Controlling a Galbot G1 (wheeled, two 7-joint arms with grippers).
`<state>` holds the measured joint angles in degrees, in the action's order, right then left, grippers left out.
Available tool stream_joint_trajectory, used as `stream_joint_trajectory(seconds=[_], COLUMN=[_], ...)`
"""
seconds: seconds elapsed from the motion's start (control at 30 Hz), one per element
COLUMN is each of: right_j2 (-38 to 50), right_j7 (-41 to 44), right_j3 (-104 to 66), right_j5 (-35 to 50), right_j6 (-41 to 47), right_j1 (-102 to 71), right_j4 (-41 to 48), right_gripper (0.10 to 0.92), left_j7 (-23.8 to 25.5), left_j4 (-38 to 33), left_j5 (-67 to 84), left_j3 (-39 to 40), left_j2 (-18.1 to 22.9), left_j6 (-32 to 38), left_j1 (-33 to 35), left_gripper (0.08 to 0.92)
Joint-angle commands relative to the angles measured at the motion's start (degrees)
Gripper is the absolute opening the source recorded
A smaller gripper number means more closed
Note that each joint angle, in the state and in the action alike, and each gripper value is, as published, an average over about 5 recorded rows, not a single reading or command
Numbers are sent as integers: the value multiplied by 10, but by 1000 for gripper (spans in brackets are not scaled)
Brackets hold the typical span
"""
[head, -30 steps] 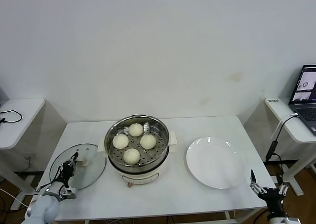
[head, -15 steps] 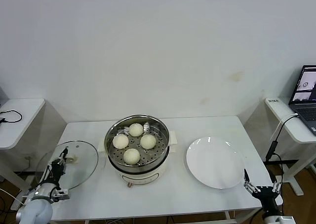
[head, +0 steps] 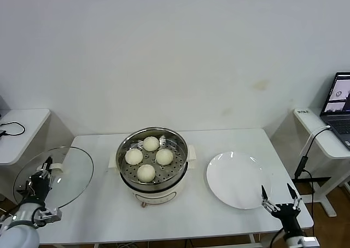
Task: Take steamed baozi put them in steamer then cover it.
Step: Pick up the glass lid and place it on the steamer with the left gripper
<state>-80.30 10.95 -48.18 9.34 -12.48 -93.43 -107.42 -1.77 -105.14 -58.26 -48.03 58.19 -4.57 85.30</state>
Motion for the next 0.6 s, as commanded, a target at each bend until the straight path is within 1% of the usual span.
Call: stream_joint_trajectory(seconds=[0.03,0.13,0.23,0.37,0.5,0.6], right_j2=[3,0,-7,-20,-36,-46], right_j7=[2,2,2,-1,-5,-12], right_j3=[14,17,21,29,37,39], right_j5=[-16,-33,-60,-111,-156,-185], right_j6=[-3,-7,-12,-18,-20,-19], right_j1=[4,7,9,10,11,14], right_j4=[5,8,12,16,18,20], right_gripper=[823,823,823,823,823,823], left_j7=[57,49,37,26,32,47], left_j4=[-182,-195,-191,-175,-144,-122], left_j5=[70,94,113,124,111,87], left_j3=[6,65,134,230,314,361], left_j2=[-16,-35,-56,-73,-69,-56], left_j6=[-68,-86,-103,-132,-166,-189], left_j1=[35,13,-19,-86,-162,-209], left_gripper=[146,146,146,146,146,146])
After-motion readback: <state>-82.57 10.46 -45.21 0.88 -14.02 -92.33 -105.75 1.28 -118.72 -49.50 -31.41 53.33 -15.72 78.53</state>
